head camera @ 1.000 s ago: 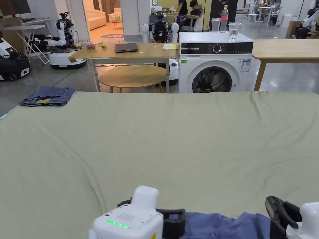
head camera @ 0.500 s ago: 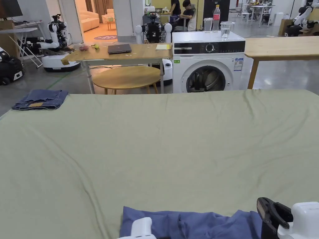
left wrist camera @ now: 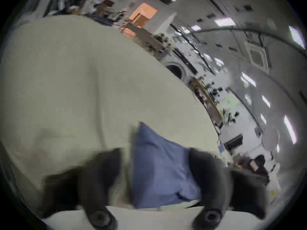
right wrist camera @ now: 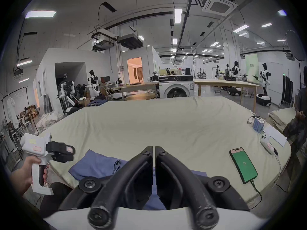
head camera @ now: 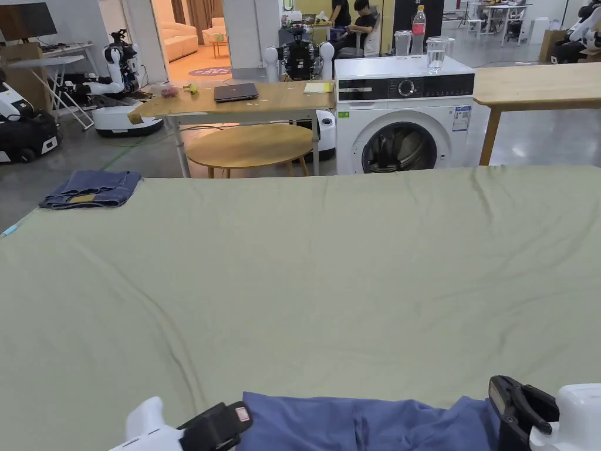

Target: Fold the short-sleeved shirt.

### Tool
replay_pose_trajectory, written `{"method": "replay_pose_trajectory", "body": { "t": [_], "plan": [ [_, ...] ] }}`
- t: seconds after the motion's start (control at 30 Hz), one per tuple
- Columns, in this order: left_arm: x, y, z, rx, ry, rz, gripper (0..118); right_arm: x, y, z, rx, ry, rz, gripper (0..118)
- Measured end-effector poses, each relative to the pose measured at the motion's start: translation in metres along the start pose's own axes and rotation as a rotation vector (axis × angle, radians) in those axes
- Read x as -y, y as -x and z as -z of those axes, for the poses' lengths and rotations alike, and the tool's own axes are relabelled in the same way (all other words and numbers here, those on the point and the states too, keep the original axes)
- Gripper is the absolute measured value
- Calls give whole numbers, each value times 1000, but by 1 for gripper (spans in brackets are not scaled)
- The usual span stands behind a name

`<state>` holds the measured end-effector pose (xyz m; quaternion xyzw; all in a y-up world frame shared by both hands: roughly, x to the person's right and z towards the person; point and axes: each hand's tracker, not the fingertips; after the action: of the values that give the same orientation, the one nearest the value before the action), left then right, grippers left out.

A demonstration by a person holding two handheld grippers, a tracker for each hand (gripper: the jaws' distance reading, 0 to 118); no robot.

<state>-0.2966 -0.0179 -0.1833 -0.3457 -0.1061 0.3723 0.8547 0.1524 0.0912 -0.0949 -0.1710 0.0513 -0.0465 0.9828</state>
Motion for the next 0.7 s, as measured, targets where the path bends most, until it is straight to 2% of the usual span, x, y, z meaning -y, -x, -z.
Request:
{"method": "replay_pose_trajectory", "body": {
  "t": [0.03, 0.07, 0.17, 0.23, 0.33, 0.4, 0.43, 0.47, 0.5, 0.53, 0.57, 0.7],
  "plan": [
    [-2, 11, -3, 14, -12, -47, 109, 0, 0, 0, -2, 1, -1, 1],
    [-3, 23, -5, 42, -23, -108, 113, 0, 1, 1, -3, 1, -3, 1],
    [5, 48, 11, 127, 57, -291, 112, 1, 1, 2, -8, 4, 0, 1],
    [18, 52, 25, 251, 76, -378, 112, 1, 2, 2, -9, 5, 2, 1],
    [27, 38, 48, 384, 157, -421, 111, 1, 2, 2, -10, 7, -2, 1],
    [39, 20, 64, 400, 229, -391, 102, 1, 2, 2, -10, 9, -2, 1],
    [43, 12, 70, 369, 236, -366, 90, 1, 2, 2, -7, 10, -3, 1],
    [45, 7, 75, 338, 226, -357, 75, 1, 2, 2, -5, 9, -3, 1],
    [45, 5, 77, 324, 229, -362, 55, 1, 1, 2, -4, 9, -2, 1],
    [45, 5, 78, 280, 222, -376, 21, 0, 1, 2, -2, 9, -1, 1],
    [44, 7, 80, 258, 213, -376, 14, 0, 0, 2, -1, 9, 0, 1],
    [19, 11, 55, 174, 142, -239, 14, -2, -2, 0, 6, 8, -7, 1]
  ]
}}
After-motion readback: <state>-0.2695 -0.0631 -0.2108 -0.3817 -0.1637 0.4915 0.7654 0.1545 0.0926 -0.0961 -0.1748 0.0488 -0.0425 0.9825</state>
